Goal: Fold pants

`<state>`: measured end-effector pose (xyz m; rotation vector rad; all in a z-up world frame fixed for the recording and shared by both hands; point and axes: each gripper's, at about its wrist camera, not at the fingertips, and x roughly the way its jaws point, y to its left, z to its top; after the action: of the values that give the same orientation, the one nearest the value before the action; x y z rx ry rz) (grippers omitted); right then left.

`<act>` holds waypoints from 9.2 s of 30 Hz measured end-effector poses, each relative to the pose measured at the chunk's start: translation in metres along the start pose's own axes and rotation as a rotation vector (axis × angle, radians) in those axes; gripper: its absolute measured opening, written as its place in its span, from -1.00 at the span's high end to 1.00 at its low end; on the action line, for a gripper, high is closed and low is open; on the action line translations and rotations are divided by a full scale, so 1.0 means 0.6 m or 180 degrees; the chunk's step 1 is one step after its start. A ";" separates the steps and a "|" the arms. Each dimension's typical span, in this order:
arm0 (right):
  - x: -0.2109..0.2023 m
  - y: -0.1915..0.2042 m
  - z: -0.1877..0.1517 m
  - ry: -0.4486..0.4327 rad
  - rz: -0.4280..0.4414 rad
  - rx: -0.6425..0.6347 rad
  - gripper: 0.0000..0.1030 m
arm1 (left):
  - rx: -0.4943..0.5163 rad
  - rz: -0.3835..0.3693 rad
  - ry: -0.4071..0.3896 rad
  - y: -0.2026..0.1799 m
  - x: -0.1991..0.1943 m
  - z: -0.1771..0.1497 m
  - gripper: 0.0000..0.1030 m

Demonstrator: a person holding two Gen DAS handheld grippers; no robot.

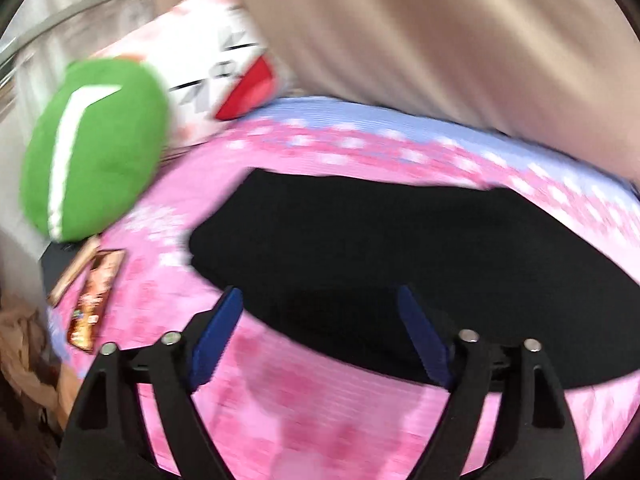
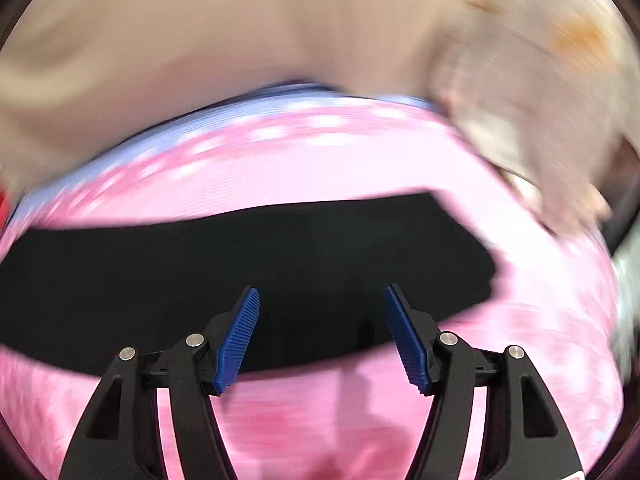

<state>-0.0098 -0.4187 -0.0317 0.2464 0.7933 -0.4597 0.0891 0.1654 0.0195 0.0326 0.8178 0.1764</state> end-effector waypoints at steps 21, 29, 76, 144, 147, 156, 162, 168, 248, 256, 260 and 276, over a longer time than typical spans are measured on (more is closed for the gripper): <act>0.122 -0.166 0.073 0.0150 -0.0304 -0.0322 0.44 | 0.0857 -0.0276 0.0085 -0.308 -0.028 -0.060 -0.68; 0.069 -0.146 0.113 -0.0025 0.0278 -0.0334 -0.36 | 0.0927 -0.0354 0.0114 -0.330 -0.025 -0.068 -0.68; 0.083 -0.194 0.057 0.0316 -0.0140 0.0069 0.21 | 0.0781 -0.0187 0.0075 -0.260 -0.036 -0.084 -0.81; -0.089 0.513 -0.042 0.0103 0.1665 -0.1416 -0.50 | -0.0141 -0.0366 0.0252 0.068 -0.001 -0.133 -0.82; -0.071 0.362 -0.026 0.0166 0.1188 -0.0945 -0.52 | -0.0167 -0.0391 0.0277 0.061 0.006 -0.131 -0.82; 0.029 0.220 -0.048 0.0662 0.1454 -0.0183 -0.53 | -0.1127 -0.1085 0.0447 0.101 0.056 -0.083 -0.82; 0.051 0.278 -0.074 0.0739 0.1643 -0.0341 -0.39 | -0.2045 -0.0865 0.0524 0.219 0.115 -0.051 -0.82; 0.035 0.290 -0.072 0.0649 0.1639 -0.0376 0.31 | -0.2311 -0.0771 0.0529 0.275 0.186 -0.019 -0.83; -0.136 0.025 -0.110 0.0043 0.0897 -0.0165 -0.42 | 0.1066 -0.1416 0.0300 -0.389 -0.183 -0.192 -0.16; -0.115 0.093 -0.096 0.0214 0.1588 -0.0228 -0.46 | 0.0637 -0.1317 -0.0128 -0.235 -0.257 -0.157 -0.73; -0.089 0.165 -0.088 0.0458 0.1983 -0.0288 -0.46 | 0.0616 -0.0804 -0.0216 -0.205 -0.231 -0.146 -0.74; -0.068 0.337 -0.111 0.0578 0.1717 -0.0856 0.37 | 0.0236 -0.0549 0.0097 -0.116 -0.137 -0.153 -0.74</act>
<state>0.0214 -0.2042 -0.0388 0.2419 0.9159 0.1801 -0.0227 0.0792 0.0095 0.0289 0.8532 -0.0163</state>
